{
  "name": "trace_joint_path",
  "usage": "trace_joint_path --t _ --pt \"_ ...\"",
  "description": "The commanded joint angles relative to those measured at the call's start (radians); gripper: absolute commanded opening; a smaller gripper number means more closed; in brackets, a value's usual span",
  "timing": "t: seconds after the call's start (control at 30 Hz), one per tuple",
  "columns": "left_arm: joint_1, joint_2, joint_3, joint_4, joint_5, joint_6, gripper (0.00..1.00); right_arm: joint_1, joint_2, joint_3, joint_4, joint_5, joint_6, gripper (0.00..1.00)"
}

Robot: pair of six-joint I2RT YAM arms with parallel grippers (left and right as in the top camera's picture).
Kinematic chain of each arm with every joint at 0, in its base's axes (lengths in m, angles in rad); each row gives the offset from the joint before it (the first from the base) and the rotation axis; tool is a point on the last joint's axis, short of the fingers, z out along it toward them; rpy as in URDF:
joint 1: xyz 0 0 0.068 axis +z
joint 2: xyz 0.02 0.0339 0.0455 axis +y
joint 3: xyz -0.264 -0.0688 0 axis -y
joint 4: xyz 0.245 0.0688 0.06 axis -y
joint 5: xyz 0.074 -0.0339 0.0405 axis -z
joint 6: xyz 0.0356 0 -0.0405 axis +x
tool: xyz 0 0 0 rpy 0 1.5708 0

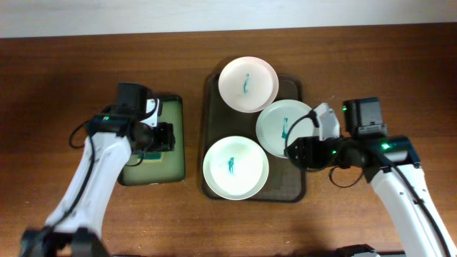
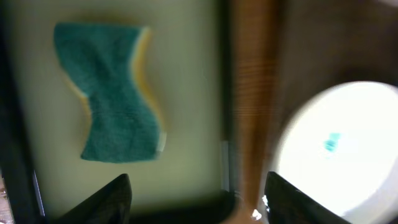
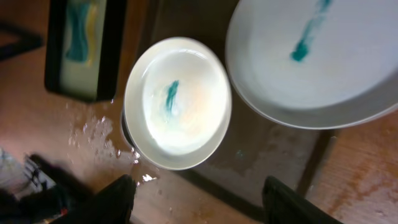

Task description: Clean dirty plates on tray and stack at the side

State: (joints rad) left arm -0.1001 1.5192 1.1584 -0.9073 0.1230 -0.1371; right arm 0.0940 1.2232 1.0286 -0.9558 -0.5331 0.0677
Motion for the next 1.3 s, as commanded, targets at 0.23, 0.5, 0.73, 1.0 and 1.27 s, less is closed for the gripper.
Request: trace_joint_path --t 0.23,0.5,0.73,1.0,1.27 --pt "0.052 0.380 0.010 0.117 -0.095 -0.070 0.00 0.148 -0.004 0.008 0.033 -0.005 0.005 0.53" --pt "0.044 0.303 0.175 -0.014 -0.225 -0.045 0.62 0.148 -0.004 0.008 0.029 -0.005 0.005 0.53" --pt "0.044 0.356 0.006 0.186 -0.224 -0.044 0.14 0.148 -0.004 0.008 0.008 -0.006 0.005 0.54" --pt "0.042 0.433 0.036 0.145 -0.217 -0.044 0.02 0.148 -0.004 0.008 -0.006 -0.005 0.005 0.54" --pt "0.041 0.435 0.216 -0.048 -0.187 -0.045 0.51 0.148 -0.004 0.008 -0.005 -0.005 0.005 0.54"
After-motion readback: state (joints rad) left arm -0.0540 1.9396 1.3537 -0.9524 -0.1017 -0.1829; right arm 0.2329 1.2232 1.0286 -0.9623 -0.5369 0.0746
